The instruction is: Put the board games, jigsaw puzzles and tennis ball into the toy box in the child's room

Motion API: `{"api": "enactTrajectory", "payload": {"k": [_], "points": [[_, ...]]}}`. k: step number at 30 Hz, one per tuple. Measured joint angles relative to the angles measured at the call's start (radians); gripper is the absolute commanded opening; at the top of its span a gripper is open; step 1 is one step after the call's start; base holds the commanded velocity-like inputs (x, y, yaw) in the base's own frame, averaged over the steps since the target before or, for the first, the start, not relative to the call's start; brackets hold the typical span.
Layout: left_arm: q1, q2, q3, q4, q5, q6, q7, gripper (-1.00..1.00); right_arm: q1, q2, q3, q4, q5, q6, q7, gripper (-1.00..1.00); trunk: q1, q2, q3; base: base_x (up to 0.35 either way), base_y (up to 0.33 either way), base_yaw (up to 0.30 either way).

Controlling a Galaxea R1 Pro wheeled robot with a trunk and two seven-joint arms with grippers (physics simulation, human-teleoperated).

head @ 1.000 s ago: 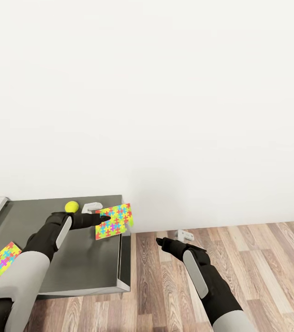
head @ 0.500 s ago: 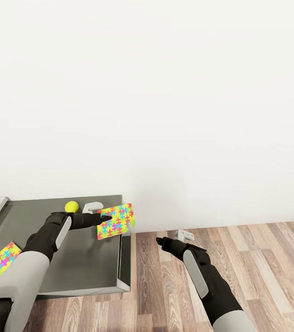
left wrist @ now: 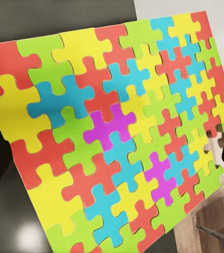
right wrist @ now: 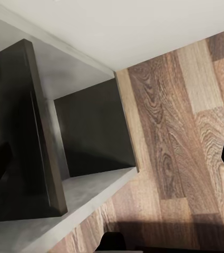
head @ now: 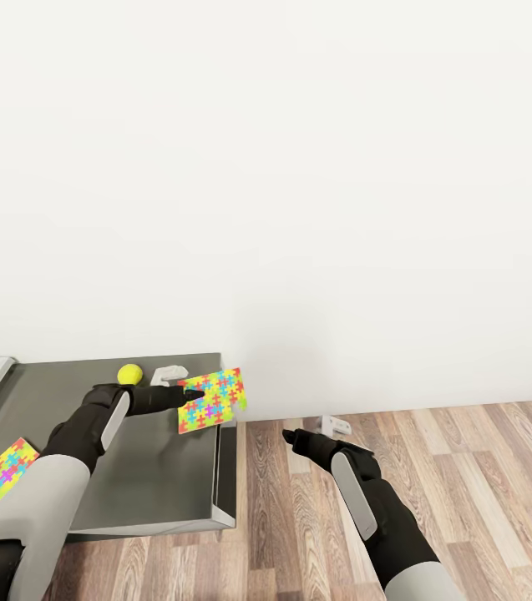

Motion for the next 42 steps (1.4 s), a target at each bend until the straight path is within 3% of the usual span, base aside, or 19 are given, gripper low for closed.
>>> {"api": "enactTrajectory", "payload": {"k": [23,32,42], "points": [[0.000,0.026,0.016,-0.013,-0.001,0.002,-0.065,1.00,0.000,-0.002,0.001,-0.002,0.000,0.000,0.000,1.00,0.000,0.000,0.000,0.000,0.000,0.000],[0.000,0.058,0.021,-0.016,0.005,0.006,-0.080,1.00,0.000,-0.002,0.001,-0.002,0.000,0.000,0.000,1.00,0.000,0.000,0.000,0.000,0.000,0.000],[0.001,0.108,0.022,-0.052,0.007,0.023,-0.191,1.00,0.000,-0.002,0.000,-0.002,0.000,0.000,0.000,1.00,0.000,0.000,0.000,0.000,0.000,0.000]]}}
